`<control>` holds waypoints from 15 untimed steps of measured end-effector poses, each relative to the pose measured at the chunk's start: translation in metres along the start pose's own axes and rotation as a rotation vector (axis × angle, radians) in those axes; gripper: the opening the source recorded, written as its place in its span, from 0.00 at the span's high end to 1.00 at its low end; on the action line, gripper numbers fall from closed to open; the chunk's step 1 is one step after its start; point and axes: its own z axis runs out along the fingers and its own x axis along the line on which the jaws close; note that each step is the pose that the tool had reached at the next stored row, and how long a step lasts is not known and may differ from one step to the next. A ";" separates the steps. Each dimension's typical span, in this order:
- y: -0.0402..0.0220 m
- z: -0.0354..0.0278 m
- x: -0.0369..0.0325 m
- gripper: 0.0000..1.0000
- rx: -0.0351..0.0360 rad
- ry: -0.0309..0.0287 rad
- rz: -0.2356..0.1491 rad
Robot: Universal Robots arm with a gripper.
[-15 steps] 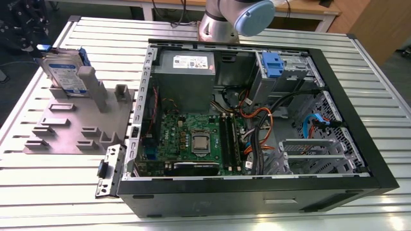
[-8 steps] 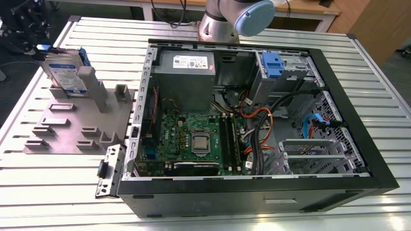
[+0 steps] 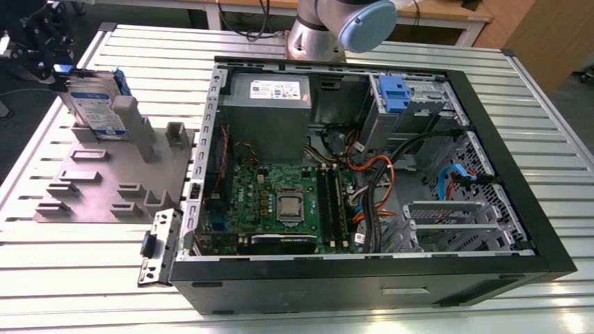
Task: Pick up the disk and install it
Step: 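Pick up the disk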
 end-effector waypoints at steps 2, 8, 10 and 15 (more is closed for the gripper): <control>0.0003 0.0020 0.0001 0.53 0.0000 -0.0001 0.000; 0.0003 0.0066 0.0002 0.53 0.0000 0.0002 0.000; 0.0003 0.0077 0.0003 0.53 0.0000 0.0011 -0.001; 0.0003 0.0098 0.0003 0.53 0.0005 0.0047 -0.007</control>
